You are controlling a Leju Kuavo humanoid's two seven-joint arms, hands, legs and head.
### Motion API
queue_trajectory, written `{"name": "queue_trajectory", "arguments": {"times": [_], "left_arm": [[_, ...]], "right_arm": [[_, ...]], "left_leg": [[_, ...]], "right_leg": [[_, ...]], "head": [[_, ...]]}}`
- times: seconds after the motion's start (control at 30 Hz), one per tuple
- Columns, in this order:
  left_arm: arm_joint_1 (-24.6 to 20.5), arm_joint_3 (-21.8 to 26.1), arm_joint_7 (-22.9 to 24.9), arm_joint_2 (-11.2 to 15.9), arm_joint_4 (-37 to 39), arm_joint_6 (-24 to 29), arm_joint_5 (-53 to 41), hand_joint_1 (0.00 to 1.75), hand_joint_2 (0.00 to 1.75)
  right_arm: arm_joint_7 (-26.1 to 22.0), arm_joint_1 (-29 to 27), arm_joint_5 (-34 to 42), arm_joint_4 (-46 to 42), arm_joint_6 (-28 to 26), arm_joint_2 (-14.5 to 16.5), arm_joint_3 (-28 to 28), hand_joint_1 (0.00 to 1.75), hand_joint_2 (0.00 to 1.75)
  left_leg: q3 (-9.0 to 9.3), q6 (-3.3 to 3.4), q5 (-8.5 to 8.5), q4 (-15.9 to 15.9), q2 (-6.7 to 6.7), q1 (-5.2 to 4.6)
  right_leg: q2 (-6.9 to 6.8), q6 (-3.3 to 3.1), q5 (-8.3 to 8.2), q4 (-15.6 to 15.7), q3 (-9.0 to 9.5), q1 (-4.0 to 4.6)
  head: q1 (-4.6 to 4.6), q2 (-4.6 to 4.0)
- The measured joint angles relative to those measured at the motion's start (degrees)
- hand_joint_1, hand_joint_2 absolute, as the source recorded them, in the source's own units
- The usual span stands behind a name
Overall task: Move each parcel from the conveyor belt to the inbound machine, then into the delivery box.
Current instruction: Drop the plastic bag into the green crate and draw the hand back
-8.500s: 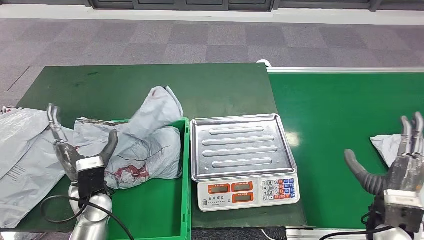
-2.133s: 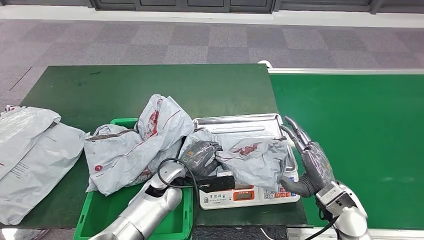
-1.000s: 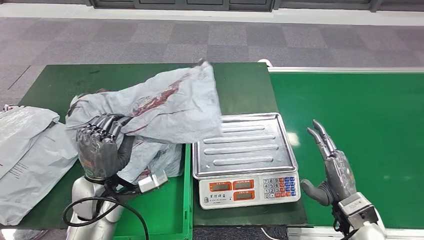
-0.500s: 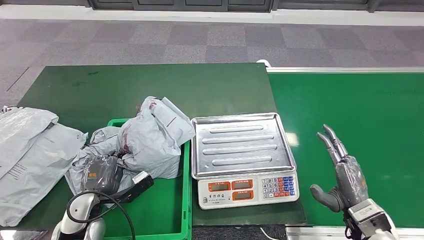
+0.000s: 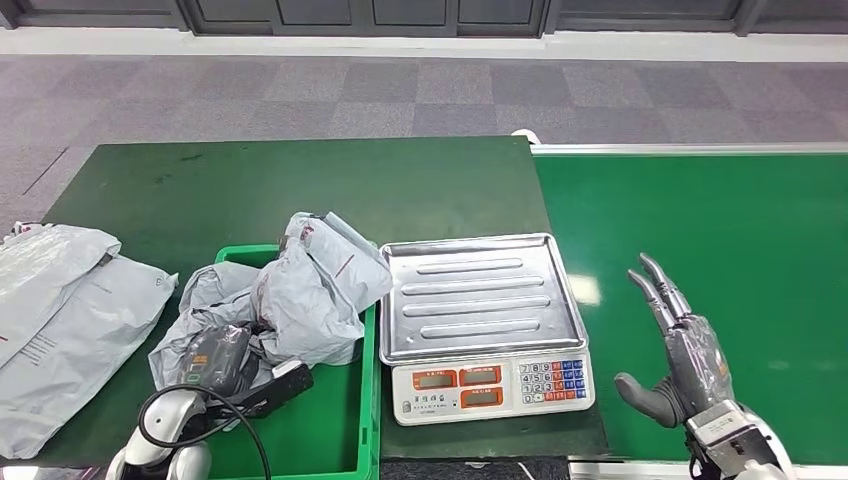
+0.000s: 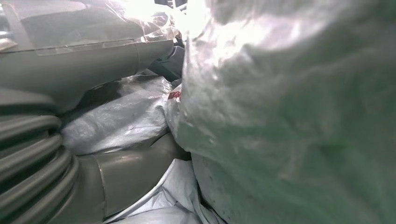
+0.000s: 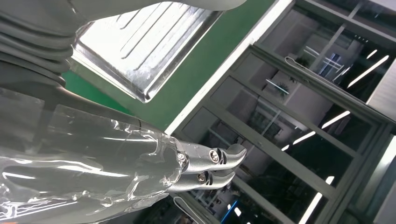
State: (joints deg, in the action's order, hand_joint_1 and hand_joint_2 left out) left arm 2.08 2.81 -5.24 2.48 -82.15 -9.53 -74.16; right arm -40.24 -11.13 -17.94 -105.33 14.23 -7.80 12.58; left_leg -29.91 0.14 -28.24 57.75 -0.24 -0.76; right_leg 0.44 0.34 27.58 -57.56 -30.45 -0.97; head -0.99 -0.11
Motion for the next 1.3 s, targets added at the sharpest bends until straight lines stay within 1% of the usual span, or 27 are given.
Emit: {"name": "queue_trajectory", "arguments": {"times": [0.1, 0.23, 0.3, 0.37, 0.43, 0.5, 0.57, 0.63, 0.8, 0.87, 0.97, 1.07, 1.13, 1.23, 1.3], "left_arm": [[0.19, -0.14, -0.01, 0.13, -0.15, -0.03, 0.12, 1.75, 1.75], [0.45, -0.35, -0.09, 0.19, -0.19, 0.05, 0.21, 0.00, 1.75], [0.60, -0.41, -0.77, 0.19, -0.22, 1.60, 0.98, 0.00, 1.75], [0.69, -0.49, -2.48, 0.18, -0.70, 5.30, 3.03, 0.00, 1.75], [0.64, -0.54, -5.28, 0.05, -2.01, 10.96, 8.22, 0.00, 0.87], [0.52, -0.33, -8.59, -0.26, -3.63, 17.36, 15.89, 0.00, 0.00], [0.46, 0.07, -11.89, -0.73, -5.41, 23.63, 22.39, 0.00, 0.00], [0.30, 0.42, -15.17, -1.22, -7.29, 29.48, 26.59, 0.00, 0.00], [0.18, 1.45, -22.15, -2.72, -10.90, 42.26, 30.17, 0.00, 0.00], [0.16, 1.68, -24.05, -3.18, -12.05, 45.91, 31.23, 0.00, 0.00], [0.17, 2.05, -28.46, -4.03, -13.63, 48.80, 34.90, 0.00, 0.00], [0.16, 2.89, -32.84, -5.31, -14.86, 49.39, 37.61, 0.00, 0.00], [0.15, 3.22, -34.06, -5.94, -15.33, 49.45, 37.97, 0.00, 0.00], [0.14, 3.37, -34.18, -6.42, -15.52, 49.20, 38.78, 0.00, 0.00], [0.12, 3.05, -34.28, -6.42, -15.53, 47.11, 42.66, 0.00, 0.87]], "right_arm": [[0.00, 0.01, 0.00, -0.13, 0.00, 0.02, 0.23, 0.00, 0.00], [0.00, 0.00, 0.02, -0.15, 0.01, 0.02, 0.30, 0.00, 0.00], [0.00, -0.11, 0.17, -0.20, 0.05, 0.03, 0.32, 0.00, 0.00], [-0.01, -0.49, 0.45, -0.43, 0.37, 0.09, 0.50, 0.00, 0.00], [-0.01, -0.86, 0.67, -0.75, 1.18, 0.27, 0.81, 0.00, 0.00], [0.01, -0.98, 0.89, -0.90, 1.88, 0.44, 1.04, 0.00, 0.00], [0.13, -0.94, 1.27, -0.91, 2.04, 0.51, 1.14, 0.00, 0.00], [0.42, -0.88, 1.73, -0.91, 1.98, 0.52, 1.16, 0.00, 0.00], [0.61, -1.18, 3.03, -0.92, 1.70, 0.50, 1.26, 0.00, 0.00], [0.50, -1.65, 3.33, -1.00, 1.71, 0.51, 1.35, 0.00, 0.00], [0.26, -2.33, 3.57, -1.24, 1.72, 0.51, 1.89, 0.00, 0.00], [0.08, -2.78, 3.62, -1.34, 1.62, 0.50, 2.26, 0.00, 0.00], [0.03, -2.93, 3.63, -1.37, 1.47, 0.50, 2.28, 0.00, 0.00], [0.02, -2.98, 3.64, -1.37, 1.20, 0.50, 2.28, 0.00, 0.00], [0.02, -2.96, 3.78, -1.37, 1.01, 0.50, 2.28, 0.00, 0.00]], "left_leg": [[0.06, -0.07, -0.05, -0.02, 0.00, 0.00], [0.11, -0.11, -0.13, -0.03, 0.00, 0.00], [0.14, -0.12, -0.18, -0.03, 0.00, 0.00], [0.16, -0.12, -0.21, -0.03, 0.00, 0.00], [0.12, -0.14, -0.19, -0.03, -0.01, 0.00], [0.01, -0.16, -0.16, -0.03, -0.01, 0.02], [0.01, -0.16, -0.09, -0.02, 0.00, 0.05], [-0.01, -0.17, 0.02, -0.01, -0.03, 0.05], [-0.34, -0.16, 0.13, 0.04, -0.06, 0.03], [-0.41, -0.15, 0.13, 0.05, -0.07, 0.03], [-0.50, -0.15, 0.12, 0.06, -0.07, 0.02], [-0.52, -0.14, 0.13, 0.07, -0.05, 0.02], [-0.52, -0.13, 0.14, 0.07, -0.05, 0.01], [-0.52, -0.12, 0.16, 0.07, -0.05, 0.02], [-0.52, -0.13, 0.18, 0.07, -0.04, 0.02]], "right_leg": [[-0.03, -0.02, 0.12, -0.01, 0.08, 0.00], [-0.03, -0.03, 0.22, -0.01, 0.15, 0.00], [-0.03, -0.06, 0.27, -0.01, 0.13, 0.00], [-0.02, -0.07, 0.30, -0.01, 0.09, 0.00], [-0.02, -0.08, 0.29, -0.01, 0.06, 0.00], [0.02, -0.09, 0.24, -0.02, -0.03, 0.03], [0.04, -0.06, 0.18, -0.02, -0.20, 0.05], [0.02, -0.01, 0.06, -0.02, -0.42, 0.05], [0.03, 0.05, -0.12, -0.02, -0.81, 0.03], [0.03, 0.06, -0.13, -0.01, -0.86, 0.02], [0.01, 0.07, -0.13, 0.00, -0.92, 0.02], [0.02, 0.08, -0.15, 0.00, -0.95, 0.01], [0.02, 0.09, -0.17, 0.01, -0.97, 0.01], [0.02, 0.09, -0.20, 0.01, -0.98, 0.01], [0.02, 0.08, -0.21, 0.01, -1.00, 0.02]], "head": [[0.00, 0.00], [0.00, 0.00], [-0.01, 0.00], [-0.01, 0.00], [-0.01, 0.00], [0.00, 0.00], [0.00, 0.00], [-0.01, 0.00], [-0.01, 0.00], [-0.01, 0.00], [-0.01, 0.00], [-0.01, 0.00], [-0.01, 0.00], [-0.01, 0.00], [-0.01, 0.00]]}}
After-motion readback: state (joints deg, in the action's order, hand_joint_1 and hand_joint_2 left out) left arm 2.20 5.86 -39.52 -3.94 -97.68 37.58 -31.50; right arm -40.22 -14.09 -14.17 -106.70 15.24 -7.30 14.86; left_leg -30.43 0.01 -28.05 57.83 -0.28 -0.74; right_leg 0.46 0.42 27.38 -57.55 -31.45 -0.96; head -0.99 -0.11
